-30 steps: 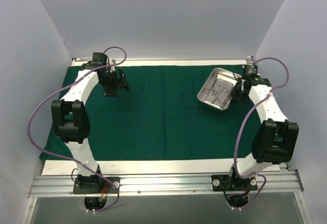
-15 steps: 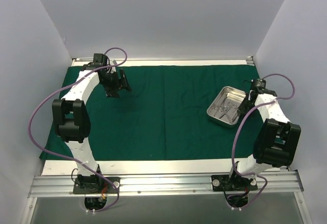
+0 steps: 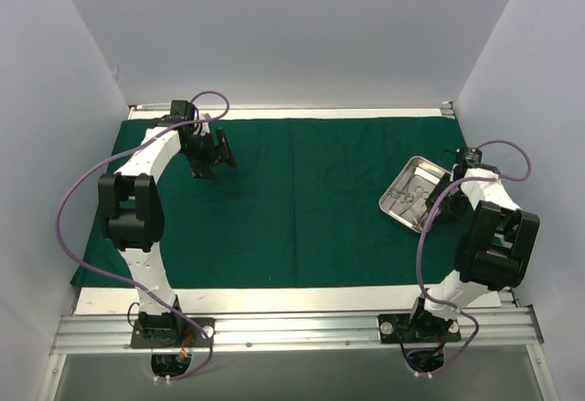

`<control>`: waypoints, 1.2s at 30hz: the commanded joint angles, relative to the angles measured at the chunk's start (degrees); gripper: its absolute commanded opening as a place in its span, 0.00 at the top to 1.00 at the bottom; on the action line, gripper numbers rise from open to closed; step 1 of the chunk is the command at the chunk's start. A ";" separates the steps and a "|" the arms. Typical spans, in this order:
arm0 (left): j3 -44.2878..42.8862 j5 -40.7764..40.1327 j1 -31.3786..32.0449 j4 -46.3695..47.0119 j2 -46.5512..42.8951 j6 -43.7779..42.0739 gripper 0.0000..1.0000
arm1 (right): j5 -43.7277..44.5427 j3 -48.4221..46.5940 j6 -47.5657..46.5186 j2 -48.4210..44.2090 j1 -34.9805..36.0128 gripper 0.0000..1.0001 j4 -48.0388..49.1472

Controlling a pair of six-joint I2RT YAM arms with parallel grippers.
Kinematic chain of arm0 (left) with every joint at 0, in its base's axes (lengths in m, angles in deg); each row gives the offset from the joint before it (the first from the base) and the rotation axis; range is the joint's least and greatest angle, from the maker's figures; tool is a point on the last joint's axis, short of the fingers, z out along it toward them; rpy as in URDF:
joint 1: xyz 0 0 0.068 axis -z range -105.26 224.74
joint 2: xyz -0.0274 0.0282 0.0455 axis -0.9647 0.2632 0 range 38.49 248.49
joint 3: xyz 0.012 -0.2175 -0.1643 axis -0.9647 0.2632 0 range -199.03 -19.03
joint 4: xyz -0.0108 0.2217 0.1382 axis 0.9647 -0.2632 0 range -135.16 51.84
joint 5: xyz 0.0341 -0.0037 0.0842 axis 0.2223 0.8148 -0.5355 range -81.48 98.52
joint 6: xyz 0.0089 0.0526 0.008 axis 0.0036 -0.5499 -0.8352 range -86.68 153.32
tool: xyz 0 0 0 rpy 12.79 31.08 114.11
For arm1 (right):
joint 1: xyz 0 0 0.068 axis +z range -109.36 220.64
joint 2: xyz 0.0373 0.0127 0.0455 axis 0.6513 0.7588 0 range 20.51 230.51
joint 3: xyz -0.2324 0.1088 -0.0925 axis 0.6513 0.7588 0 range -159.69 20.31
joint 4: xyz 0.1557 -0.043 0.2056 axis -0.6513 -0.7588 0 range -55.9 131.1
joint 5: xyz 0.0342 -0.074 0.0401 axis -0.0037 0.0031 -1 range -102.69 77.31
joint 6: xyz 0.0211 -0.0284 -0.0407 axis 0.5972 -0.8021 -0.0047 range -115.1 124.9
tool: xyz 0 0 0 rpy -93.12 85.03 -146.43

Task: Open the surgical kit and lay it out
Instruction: Place the container at the center of the board, then pick up the medical item from the container.

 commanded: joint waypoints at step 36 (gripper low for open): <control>-2.71 3.71 0.70 0.20 -1.63 1.41 0.15 | 1.91 -20.19 12.72 14.92 14.52 0.73 -8.10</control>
